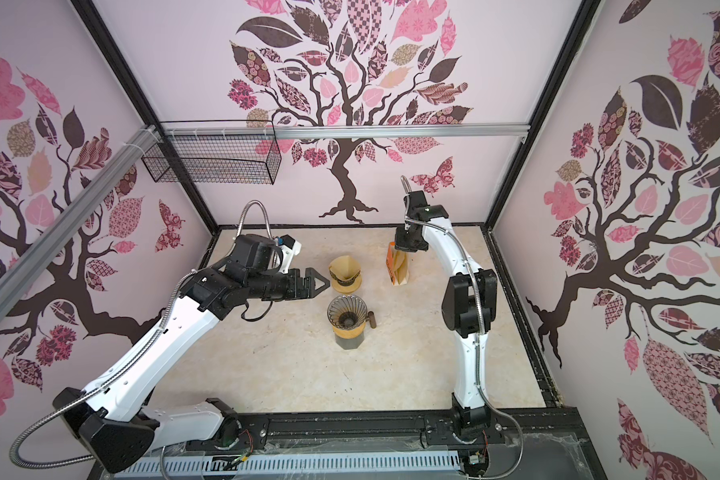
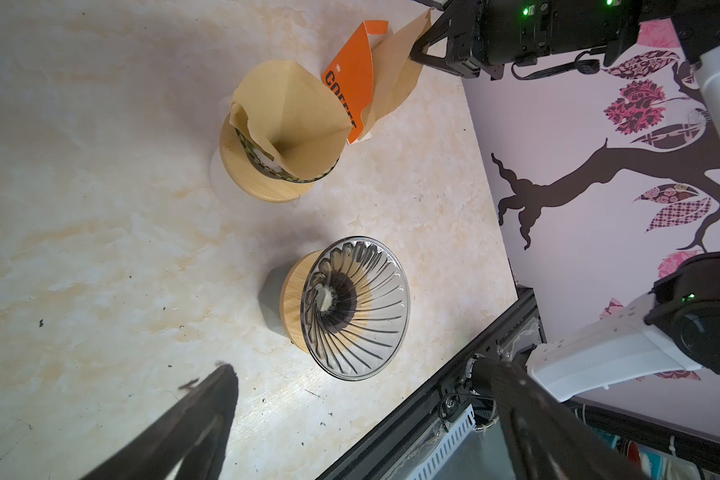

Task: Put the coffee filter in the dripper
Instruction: 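Pull one brown paper filter up out of the box with the right gripper, then lift the brown filter higher with the right gripper, clearing the box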

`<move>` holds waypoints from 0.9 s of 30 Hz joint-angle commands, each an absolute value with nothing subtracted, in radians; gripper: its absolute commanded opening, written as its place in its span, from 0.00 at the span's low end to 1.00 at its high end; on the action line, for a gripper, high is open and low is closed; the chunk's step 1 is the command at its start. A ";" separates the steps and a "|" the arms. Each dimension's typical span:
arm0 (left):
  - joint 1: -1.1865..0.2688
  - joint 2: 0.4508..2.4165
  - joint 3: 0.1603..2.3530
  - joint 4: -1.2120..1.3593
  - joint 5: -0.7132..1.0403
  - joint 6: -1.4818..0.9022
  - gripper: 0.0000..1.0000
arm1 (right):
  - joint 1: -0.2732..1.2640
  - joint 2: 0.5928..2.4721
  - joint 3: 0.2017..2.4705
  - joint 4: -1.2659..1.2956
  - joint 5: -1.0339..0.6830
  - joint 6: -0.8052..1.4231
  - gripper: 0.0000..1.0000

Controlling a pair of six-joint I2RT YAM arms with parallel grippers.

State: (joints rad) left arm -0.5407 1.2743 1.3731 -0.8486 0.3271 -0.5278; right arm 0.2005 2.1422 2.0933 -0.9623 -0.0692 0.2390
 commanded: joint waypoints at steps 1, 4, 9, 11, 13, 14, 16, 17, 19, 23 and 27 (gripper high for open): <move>-0.537 1.265 1.354 -0.834 0.346 -0.524 0.98 | 0.197 2.048 2.138 -0.986 -0.050 0.243 0.00; -0.536 1.257 1.337 -0.803 0.387 -0.511 0.98 | 0.196 2.029 2.138 -0.992 -0.045 0.246 0.00; -0.535 1.255 1.345 -0.841 0.371 -0.484 0.98 | 0.197 1.998 2.135 -1.003 -0.040 0.258 0.00; -0.536 1.255 1.371 -0.892 0.322 -0.469 0.98 | 0.196 1.983 2.127 -1.005 -0.036 0.265 0.00; -0.535 1.250 1.389 -0.932 0.289 -0.455 0.98 | 0.197 1.964 2.119 -1.006 -0.034 0.274 0.00; -0.536 1.245 1.394 -0.952 0.281 -0.446 0.98 | 0.197 1.954 2.114 -1.008 -0.034 0.278 0.00; -0.537 1.238 1.401 -0.985 0.275 -0.432 0.98 | 0.196 1.937 2.108 -1.011 -0.028 0.291 0.00; -0.537 1.233 1.401 -0.995 0.280 -0.426 0.98 | 0.197 1.928 2.107 -1.014 -0.029 0.298 0.00; -0.536 1.215 1.393 -1.010 0.291 -0.417 0.98 | 0.197 1.912 2.107 -1.020 -0.036 0.319 0.00; -0.536 1.164 1.364 -1.005 0.311 -0.422 0.98 | 0.196 1.869 2.102 -1.044 -0.040 0.363 0.00; -0.535 1.122 1.351 -1.022 0.310 -0.442 0.98 | 0.196 1.809 2.074 -1.064 -0.040 0.405 0.00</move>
State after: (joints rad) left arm -0.5388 1.1492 1.3613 -0.9977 0.3050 -0.4446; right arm 0.2005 1.9022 2.0819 -1.0214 -0.0460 0.3622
